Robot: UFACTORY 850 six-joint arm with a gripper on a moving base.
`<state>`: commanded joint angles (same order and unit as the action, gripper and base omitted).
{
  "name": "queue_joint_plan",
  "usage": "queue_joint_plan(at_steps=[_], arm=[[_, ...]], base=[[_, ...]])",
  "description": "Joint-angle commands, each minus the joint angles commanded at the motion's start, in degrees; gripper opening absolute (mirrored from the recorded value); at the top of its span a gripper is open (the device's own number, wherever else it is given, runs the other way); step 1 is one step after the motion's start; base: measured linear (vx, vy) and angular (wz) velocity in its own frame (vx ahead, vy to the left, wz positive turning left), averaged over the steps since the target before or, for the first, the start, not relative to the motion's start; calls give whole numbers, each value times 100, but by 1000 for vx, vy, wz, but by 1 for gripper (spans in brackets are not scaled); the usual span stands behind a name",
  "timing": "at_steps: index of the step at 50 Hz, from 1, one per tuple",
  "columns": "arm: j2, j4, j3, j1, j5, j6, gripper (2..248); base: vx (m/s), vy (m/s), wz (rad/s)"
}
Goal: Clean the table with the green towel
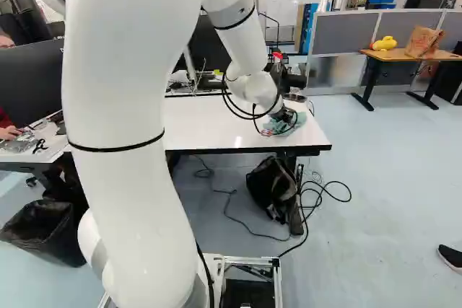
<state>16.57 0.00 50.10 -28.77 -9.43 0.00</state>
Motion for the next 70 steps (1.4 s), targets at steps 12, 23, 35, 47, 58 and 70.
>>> queue_joint_plan(at_steps=[12,23,35,47,58,70], arm=[[26,0,32,-36,31,0,42],[169,0,206,-178,31,0,42],[424,0,521,-202,31,0,42],[631,0,782,-62,31,0,42],[730,0,910,120,31,0,42],[723,0,900,315,31,0,42]], base=[[0,0,0],[0,0,0],[0,0,0],[0,0,0],[0,0,0],[0,0,0]])
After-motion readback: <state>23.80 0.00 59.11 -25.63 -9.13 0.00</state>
